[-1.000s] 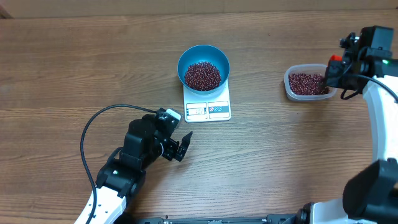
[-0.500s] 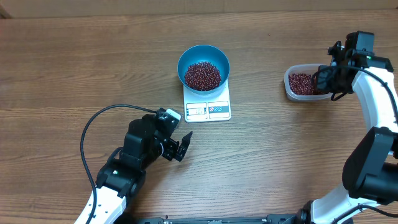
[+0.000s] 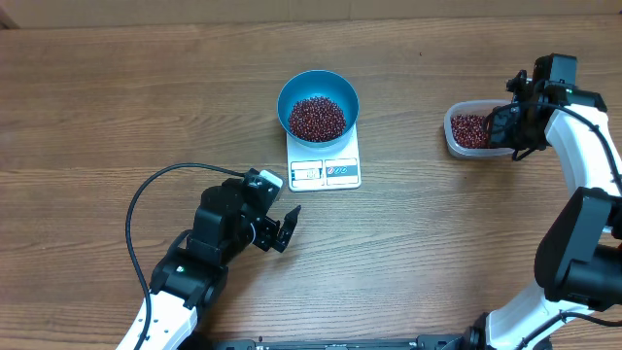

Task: Scoop item into bowl and weigh 150g on scale
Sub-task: 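Dig the scoop into the beans with right gripper to refill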

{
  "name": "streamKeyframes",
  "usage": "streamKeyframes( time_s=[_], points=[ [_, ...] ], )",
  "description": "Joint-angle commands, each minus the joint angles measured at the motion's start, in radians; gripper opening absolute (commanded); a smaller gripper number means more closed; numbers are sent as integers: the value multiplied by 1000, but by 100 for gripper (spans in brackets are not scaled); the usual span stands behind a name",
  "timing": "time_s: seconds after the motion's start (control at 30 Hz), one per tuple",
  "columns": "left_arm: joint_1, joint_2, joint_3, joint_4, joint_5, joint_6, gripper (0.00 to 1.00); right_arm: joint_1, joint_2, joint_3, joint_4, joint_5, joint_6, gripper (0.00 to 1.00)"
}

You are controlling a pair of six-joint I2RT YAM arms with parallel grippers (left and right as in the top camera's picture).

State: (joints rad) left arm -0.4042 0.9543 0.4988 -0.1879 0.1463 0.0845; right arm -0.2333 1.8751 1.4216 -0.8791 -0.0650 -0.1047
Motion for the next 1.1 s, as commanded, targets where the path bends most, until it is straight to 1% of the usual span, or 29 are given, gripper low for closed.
streamKeyframes(
  time_s=[0.0,0.23,0.7,0.93,1.07],
  points=[
    [-2,2,-7,1,8,-2,100,3,4,-26,15,-28,0,4],
    [-2,2,-7,1,8,-2,100,4,4,-76,41,-119,-1,4],
    [-2,1,-7,1,8,-2,100,3,5,-78,33,-320,-58,4],
    [-2,2,-7,1,8,-2,100,0,5,-78,32,-368,-61,4],
    [-2,2,-7,1,8,-2,100,-25,5,-78,29,-459,-84,4]
  ],
)
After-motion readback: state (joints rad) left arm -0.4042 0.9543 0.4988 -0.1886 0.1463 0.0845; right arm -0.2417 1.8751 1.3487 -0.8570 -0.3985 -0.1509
